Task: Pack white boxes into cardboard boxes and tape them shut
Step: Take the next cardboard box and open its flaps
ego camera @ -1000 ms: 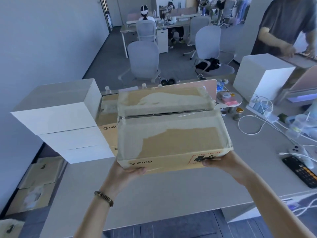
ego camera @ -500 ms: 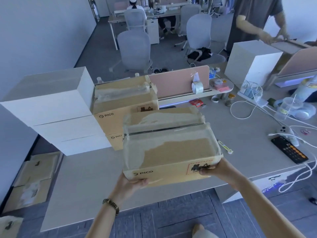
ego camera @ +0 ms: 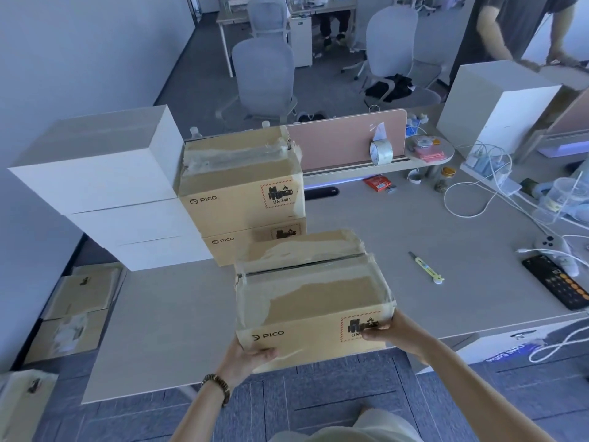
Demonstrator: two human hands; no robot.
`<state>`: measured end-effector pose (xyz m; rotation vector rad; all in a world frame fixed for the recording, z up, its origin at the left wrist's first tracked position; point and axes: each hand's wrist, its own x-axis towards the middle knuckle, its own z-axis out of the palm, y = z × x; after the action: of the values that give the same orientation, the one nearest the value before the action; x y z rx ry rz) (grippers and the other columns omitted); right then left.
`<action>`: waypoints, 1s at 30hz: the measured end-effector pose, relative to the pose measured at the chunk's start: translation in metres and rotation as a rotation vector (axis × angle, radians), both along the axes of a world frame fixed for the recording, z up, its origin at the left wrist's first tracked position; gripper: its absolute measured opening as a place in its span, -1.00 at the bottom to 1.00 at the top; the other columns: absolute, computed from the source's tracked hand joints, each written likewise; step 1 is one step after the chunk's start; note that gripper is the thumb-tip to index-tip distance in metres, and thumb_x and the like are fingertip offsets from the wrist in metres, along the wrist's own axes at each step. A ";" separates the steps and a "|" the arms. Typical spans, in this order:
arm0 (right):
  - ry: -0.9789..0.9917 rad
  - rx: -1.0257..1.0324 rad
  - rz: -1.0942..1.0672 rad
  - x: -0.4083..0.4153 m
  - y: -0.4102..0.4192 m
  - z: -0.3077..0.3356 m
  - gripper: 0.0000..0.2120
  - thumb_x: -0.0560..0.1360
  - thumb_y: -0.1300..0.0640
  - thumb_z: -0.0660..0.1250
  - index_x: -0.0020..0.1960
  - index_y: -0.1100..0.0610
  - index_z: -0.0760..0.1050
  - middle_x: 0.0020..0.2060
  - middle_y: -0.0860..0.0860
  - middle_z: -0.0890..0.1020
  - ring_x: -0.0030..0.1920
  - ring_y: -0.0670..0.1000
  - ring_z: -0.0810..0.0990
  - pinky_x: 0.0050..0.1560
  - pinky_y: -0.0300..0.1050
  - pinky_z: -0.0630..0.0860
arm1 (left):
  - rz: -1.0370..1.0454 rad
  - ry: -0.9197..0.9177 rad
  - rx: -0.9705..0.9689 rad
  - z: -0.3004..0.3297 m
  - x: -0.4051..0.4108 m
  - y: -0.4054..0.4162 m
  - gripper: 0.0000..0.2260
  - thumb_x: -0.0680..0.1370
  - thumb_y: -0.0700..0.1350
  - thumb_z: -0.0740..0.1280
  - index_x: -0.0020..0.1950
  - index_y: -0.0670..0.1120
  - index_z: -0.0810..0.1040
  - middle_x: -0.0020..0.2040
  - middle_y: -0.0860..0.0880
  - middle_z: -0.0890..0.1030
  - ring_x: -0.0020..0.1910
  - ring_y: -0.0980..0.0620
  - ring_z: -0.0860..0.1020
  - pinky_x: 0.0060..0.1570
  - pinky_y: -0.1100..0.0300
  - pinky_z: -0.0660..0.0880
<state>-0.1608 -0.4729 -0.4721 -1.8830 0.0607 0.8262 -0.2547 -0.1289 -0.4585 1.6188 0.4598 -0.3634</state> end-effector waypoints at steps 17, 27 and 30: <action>0.025 -0.151 0.015 0.010 -0.005 -0.054 -0.36 0.12 -0.09 0.71 0.14 0.02 0.63 -0.10 -0.17 0.75 0.01 -0.12 0.70 0.19 -0.09 0.58 | 0.068 0.110 0.055 -0.058 0.013 0.000 -0.28 0.03 -0.11 0.71 0.15 -0.20 0.60 -0.08 -0.02 0.74 -0.05 0.09 0.69 -0.11 0.25 0.62; 0.022 -0.171 -0.029 0.014 -0.008 -0.084 -0.12 -0.08 -0.28 0.66 0.20 -0.03 0.59 -0.08 -0.15 0.74 0.04 -0.06 0.67 0.17 -0.04 0.59 | 0.070 0.093 0.088 -0.074 0.020 -0.005 -0.15 -0.07 0.01 0.73 0.14 -0.19 0.57 -0.04 -0.04 0.71 0.12 -0.08 0.62 -0.12 0.27 0.61; 0.002 -0.126 -0.013 0.019 -0.012 -0.083 0.01 -0.17 -0.42 0.63 0.22 -0.07 0.56 -0.04 -0.17 0.73 0.08 -0.07 0.66 0.26 0.06 0.55 | 0.001 0.104 0.173 -0.057 0.019 -0.003 -0.38 0.25 -0.22 0.65 0.22 -0.15 0.45 0.02 0.07 0.59 0.11 0.02 0.55 0.04 0.28 0.56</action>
<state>-0.1418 -0.4850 -0.5549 -1.9977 0.1287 0.8318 -0.2360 -0.1321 -0.5156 1.7729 0.5843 -0.4181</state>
